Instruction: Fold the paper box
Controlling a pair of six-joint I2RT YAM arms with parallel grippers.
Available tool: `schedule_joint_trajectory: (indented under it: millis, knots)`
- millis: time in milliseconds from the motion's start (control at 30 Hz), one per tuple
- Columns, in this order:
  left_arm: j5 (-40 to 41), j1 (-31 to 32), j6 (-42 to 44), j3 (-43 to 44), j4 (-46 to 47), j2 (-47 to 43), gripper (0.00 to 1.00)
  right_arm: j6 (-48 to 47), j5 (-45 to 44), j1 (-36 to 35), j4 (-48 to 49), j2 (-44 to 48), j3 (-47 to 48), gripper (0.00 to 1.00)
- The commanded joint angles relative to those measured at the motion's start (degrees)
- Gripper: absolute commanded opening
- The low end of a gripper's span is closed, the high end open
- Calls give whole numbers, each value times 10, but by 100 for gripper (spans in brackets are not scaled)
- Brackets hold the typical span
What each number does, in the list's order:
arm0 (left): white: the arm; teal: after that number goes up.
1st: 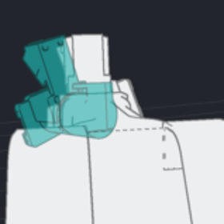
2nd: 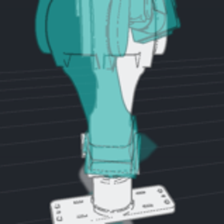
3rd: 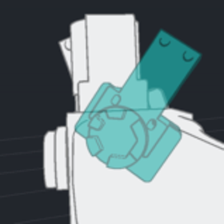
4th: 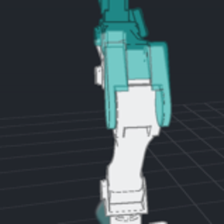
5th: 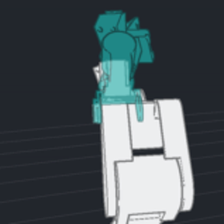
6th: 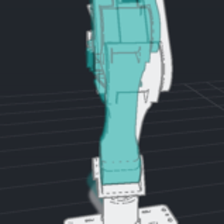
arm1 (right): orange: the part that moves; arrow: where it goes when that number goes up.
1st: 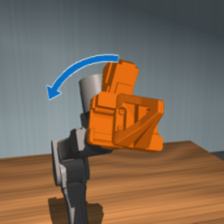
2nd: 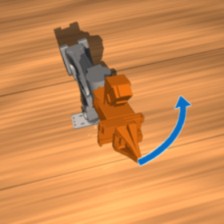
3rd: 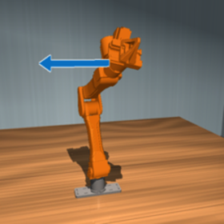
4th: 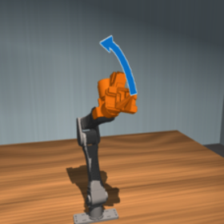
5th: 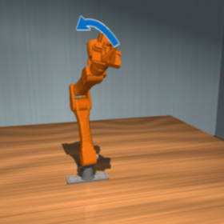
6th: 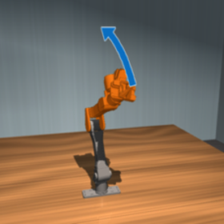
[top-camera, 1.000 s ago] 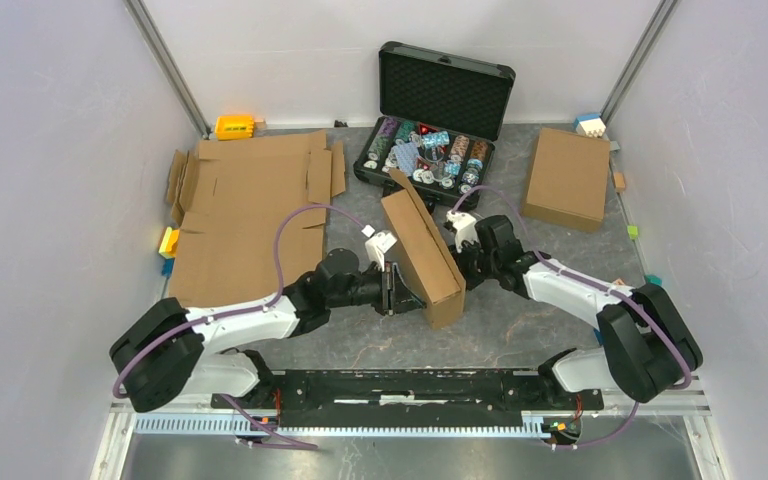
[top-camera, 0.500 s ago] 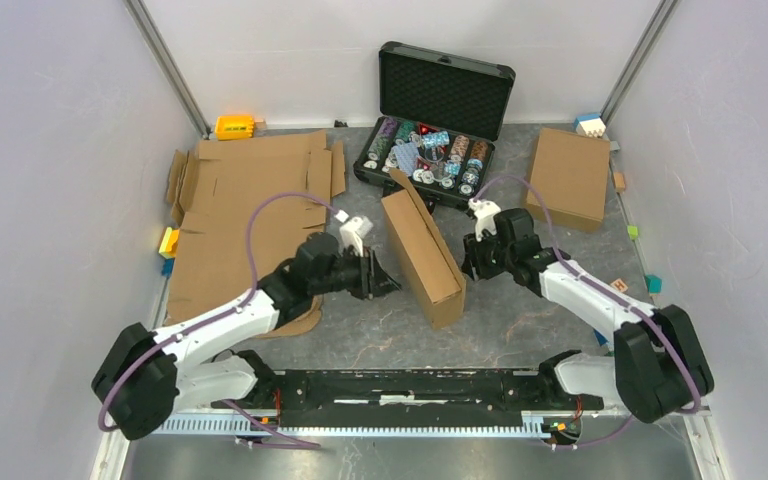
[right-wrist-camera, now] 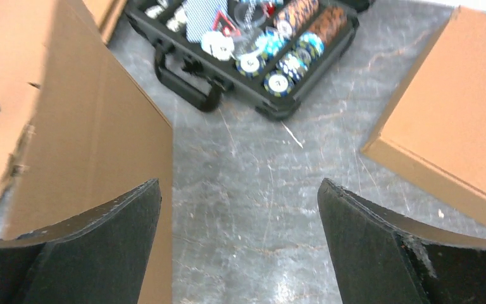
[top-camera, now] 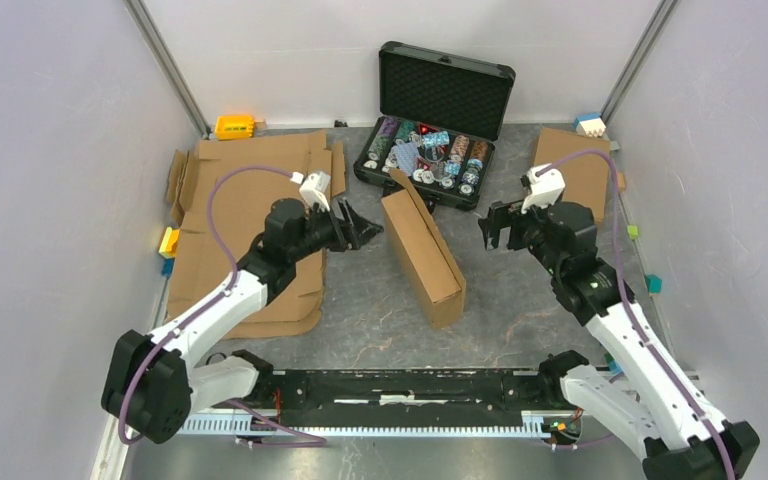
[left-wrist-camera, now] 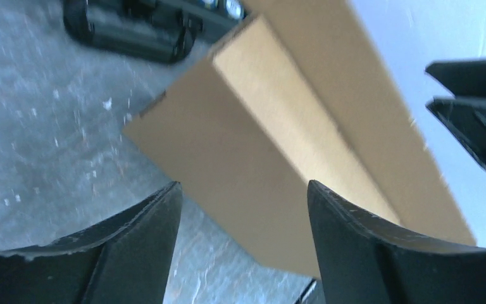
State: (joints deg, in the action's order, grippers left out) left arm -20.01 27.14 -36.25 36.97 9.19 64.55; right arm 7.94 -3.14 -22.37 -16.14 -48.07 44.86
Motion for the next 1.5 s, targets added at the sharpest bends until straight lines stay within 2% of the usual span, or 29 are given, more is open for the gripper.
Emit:
schedule_joint_trajectory:
  millis: [0, 67, 133, 267, 633, 767, 900, 1167, 1300, 1467]
  knots:
    - [48, -13, 35, 67, 63, 26, 81, 25, 79, 0, -15, -4, 62, 98]
    - [65, -17, 50, 87, 71, 45, 83, 30, 166, -4, -40, -41, 103, 98]
    - [70, -20, 72, 109, 74, 68, 83, 36, 199, -31, -55, -70, 130, 98]
    - [65, -23, 105, 146, 71, 117, 82, 55, 158, -111, -29, -101, 141, 98]
    - [6, -30, 112, 198, 59, 217, 77, 35, -52, -248, -129, -228, 240, 98]
    - [-36, -30, 101, 214, 56, 252, 69, 30, -88, -265, -180, -268, 271, 98]
    - [-46, -30, 98, 230, 28, 270, 60, 31, -76, -276, -192, -282, 273, 98]
    - [-50, -28, 88, 218, 26, 258, 57, 25, -91, -283, -239, -306, 266, 98]
    - [-50, -28, 98, 211, 18, 237, 57, 15, -90, -284, -245, -296, 255, 91]
    - [-25, -30, 118, 216, -19, 202, 61, -7, -113, -284, -273, -295, 259, 74]
